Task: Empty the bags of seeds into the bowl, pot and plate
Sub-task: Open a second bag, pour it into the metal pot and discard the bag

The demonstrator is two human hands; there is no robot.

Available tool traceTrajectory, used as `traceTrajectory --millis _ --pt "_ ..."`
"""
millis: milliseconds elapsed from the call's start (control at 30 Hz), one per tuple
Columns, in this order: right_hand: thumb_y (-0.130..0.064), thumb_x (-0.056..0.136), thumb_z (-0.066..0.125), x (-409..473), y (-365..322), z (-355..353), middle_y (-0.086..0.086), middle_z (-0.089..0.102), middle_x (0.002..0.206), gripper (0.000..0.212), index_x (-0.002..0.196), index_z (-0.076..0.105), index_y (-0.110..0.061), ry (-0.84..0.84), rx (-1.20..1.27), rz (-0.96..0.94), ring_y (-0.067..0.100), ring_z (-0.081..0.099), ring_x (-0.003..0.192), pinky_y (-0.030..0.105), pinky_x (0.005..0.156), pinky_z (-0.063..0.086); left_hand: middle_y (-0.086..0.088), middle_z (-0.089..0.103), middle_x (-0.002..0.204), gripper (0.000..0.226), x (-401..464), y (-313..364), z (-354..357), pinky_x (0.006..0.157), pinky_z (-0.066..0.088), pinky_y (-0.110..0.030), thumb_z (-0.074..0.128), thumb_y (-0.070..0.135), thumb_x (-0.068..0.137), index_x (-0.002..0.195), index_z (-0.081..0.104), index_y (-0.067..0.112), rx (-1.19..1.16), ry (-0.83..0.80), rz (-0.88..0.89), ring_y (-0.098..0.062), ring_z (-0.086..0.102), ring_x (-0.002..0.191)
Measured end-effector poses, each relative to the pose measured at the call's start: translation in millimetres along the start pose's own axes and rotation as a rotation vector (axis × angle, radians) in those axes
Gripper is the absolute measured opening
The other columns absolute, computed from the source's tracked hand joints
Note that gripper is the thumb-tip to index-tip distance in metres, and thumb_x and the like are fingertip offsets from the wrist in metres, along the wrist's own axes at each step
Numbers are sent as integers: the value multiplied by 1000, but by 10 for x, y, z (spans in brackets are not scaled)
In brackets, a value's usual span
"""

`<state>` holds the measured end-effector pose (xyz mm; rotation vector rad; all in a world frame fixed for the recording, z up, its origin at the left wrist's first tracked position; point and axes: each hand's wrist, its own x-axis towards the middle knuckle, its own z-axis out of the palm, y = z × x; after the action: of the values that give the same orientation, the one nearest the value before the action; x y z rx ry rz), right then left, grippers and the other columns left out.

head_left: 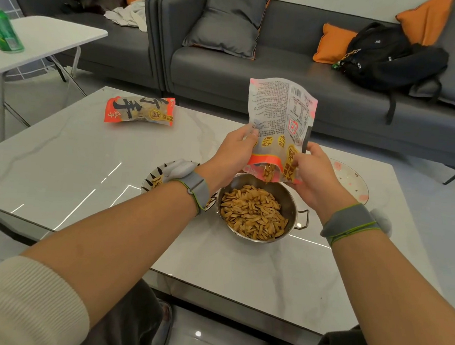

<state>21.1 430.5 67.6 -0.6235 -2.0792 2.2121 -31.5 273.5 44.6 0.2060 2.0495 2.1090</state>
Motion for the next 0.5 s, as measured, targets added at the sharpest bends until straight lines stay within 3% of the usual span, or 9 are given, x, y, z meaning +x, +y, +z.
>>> traceTrajectory --millis 300,500 --pt "-2 110 40 4 14 -10 2 71 115 40 139 47 -28 4 -42 8 23 76 104 50 85 66 5 72 133 35 -16 2 6 96 64 -39 38 32 117 146 58 28 18 11 30 -14 74 114" --pt "0 109 40 14 0 -18 1 71 113 39 135 48 -28 12 -41 7 22 75 101 50 87 65 6 72 133 30 -17 10 4 99 63 -44 39 33 117 138 59 33 22 17 30 -15 74 115"
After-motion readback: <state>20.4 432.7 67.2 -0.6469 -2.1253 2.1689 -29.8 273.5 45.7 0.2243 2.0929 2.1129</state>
